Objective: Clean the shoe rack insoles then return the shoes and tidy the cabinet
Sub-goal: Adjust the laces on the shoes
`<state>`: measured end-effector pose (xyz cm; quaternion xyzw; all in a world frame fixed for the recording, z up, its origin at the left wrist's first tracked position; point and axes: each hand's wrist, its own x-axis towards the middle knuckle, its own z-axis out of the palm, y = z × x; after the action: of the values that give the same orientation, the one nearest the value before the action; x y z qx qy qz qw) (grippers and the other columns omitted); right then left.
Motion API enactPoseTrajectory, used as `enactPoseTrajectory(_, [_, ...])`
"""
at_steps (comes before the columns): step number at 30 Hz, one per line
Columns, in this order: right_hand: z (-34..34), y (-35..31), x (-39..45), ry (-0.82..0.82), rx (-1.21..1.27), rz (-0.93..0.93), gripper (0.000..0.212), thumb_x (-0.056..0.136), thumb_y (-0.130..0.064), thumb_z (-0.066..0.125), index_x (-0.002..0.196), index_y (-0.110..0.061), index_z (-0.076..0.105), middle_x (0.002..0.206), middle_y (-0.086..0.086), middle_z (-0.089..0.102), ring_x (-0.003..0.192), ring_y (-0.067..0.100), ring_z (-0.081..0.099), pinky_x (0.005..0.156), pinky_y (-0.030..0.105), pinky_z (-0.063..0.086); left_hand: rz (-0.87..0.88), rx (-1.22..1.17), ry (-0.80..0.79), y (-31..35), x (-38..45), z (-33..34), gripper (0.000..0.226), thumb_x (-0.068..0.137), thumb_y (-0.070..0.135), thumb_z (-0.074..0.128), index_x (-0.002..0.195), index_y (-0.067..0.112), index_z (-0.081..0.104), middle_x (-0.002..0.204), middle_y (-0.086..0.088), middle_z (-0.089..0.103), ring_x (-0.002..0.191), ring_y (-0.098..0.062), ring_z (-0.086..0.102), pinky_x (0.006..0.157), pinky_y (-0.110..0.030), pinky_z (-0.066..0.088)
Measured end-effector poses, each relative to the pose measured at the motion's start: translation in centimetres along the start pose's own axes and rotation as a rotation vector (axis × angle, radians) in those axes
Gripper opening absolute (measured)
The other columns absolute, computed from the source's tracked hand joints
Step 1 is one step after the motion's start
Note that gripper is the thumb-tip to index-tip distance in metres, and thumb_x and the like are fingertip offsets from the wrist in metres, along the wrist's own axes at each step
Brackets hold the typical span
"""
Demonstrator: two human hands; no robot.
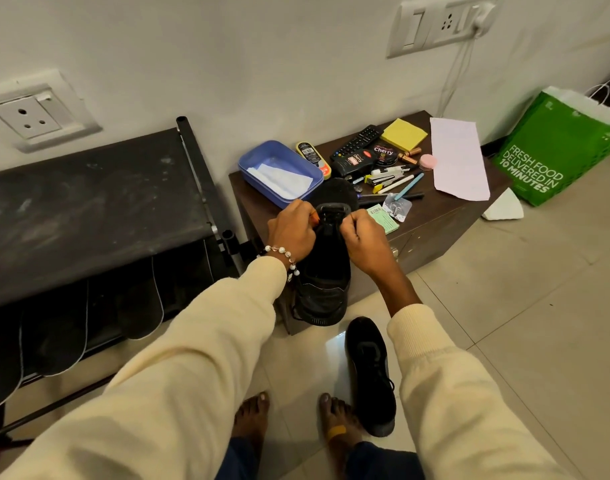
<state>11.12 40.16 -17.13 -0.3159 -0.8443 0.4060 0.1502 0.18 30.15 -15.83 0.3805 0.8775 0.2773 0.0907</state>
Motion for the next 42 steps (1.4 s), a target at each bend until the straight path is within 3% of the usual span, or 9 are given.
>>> enactPoseTrajectory(6, [-0.4,0.5,-1.1,0.065,0.235,0.043,0.02,0.092,-0.026,0.059,0.1,-0.009,0.067,0.093,0.002,0.068,0.09,0.017,0.063,0.08,0.034,0.051,0.013,0.013,-0.045,-0.2,0.2,-0.2,0.017,0.094,0.005,0.045,0.102,0.011,0.058,0.111,-0.008,0.058,0.104,-0.026,0.053,0.081,-0.031,0.028])
enactPoseTrajectory(12, [0.2,-0.1,-0.1,0.073,0.103,0.128,0.014,0.096,-0.022,0.047,0.084,-0.026,0.053,0.082,-0.004,0.057,0.074,0.008,0.051,0.059,0.026,0.041,-0.028,-0.129,-0.005,-0.6,0.4,-0.2,0.014,0.094,0.004,0.047,0.098,0.005,0.06,0.105,-0.011,0.059,0.099,-0.028,0.053,0.079,-0.03,0.035])
enactPoseTrajectory(17, [-0.7,-0.2,-0.1,0.043,0.207,0.17,0.011,0.095,-0.022,0.052,0.09,-0.02,0.062,0.09,0.003,0.064,0.087,0.018,0.059,0.08,0.04,0.051,-0.113,-0.292,-0.019,-1.1,0.1,-0.2,0.012,0.096,0.006,0.048,0.097,0.008,0.06,0.104,-0.011,0.055,0.091,-0.02,0.049,0.078,-0.024,0.035])
enactPoseTrajectory(24, [-1.9,1.1,-2.2,-0.037,0.51,0.169,0.022,0.087,-0.006,0.064,0.109,-0.011,0.065,0.102,0.005,0.069,0.103,0.021,0.064,0.092,0.034,0.053,-0.235,-0.641,-0.006,-2.0,-1.2,0.1,0.016,0.094,0.006,0.056,0.108,0.011,0.063,0.1,-0.006,0.066,0.097,-0.019,0.065,0.077,-0.016,0.05])
enactPoseTrajectory(28, [-1.5,1.1,-2.5,0.06,0.433,0.185,0.011,0.084,-0.009,0.068,0.095,-0.008,0.071,0.094,0.008,0.071,0.092,0.022,0.068,0.089,0.043,0.055,-0.226,-0.643,-0.087,-3.0,-1.9,0.3,0.016,0.09,0.01,0.064,0.105,0.007,0.069,0.105,-0.012,0.07,0.102,-0.026,0.065,0.096,-0.042,0.051])
enactPoseTrajectory(33, [-1.6,0.2,-2.0,0.031,0.194,0.219,0.013,0.093,-0.023,0.058,0.093,-0.011,0.065,0.092,0.008,0.068,0.091,0.023,0.065,0.087,0.046,0.054,-0.199,-0.477,-0.004,-2.2,-1.5,0.3,0.009,0.089,0.017,0.066,0.087,0.011,0.071,0.085,-0.002,0.068,0.081,-0.016,0.064,0.079,-0.024,0.049])
enactPoseTrajectory(35, [-1.9,0.2,-2.0,0.009,0.356,0.287,0.014,0.097,-0.02,0.05,0.094,-0.01,0.06,0.097,0.011,0.067,0.095,0.025,0.066,0.089,0.045,0.054,-0.238,-0.446,0.017,-1.9,-1.1,0.2,0.018,0.094,0.025,0.058,0.083,0.014,0.067,0.081,0.001,0.066,0.077,-0.013,0.061,0.073,-0.023,0.045])
enactPoseTrajectory(38, [-2.3,0.0,-2.3,-0.006,0.854,0.415,0.022,0.101,-0.012,0.037,0.098,-0.003,0.057,0.1,0.018,0.068,0.098,0.029,0.068,0.088,0.039,0.055,-0.421,-0.742,-0.053,-1.9,-0.8,0.3,0.026,0.097,0.022,0.046,0.079,0.012,0.061,0.08,-0.002,0.067,0.082,-0.022,0.064,0.072,-0.031,0.05])
enactPoseTrajectory(42, [-2.1,0.4,-2.8,0.005,1.053,0.457,0.027,0.103,-0.012,0.033,0.113,0.005,0.051,0.11,0.024,0.065,0.101,0.03,0.067,0.093,0.041,0.053,-0.558,-1.046,-0.079,-1.7,-0.6,0.6,0.027,0.093,0.018,0.044,0.074,0.012,0.063,0.065,-0.003,0.07,0.072,-0.023,0.066,0.068,-0.034,0.05])
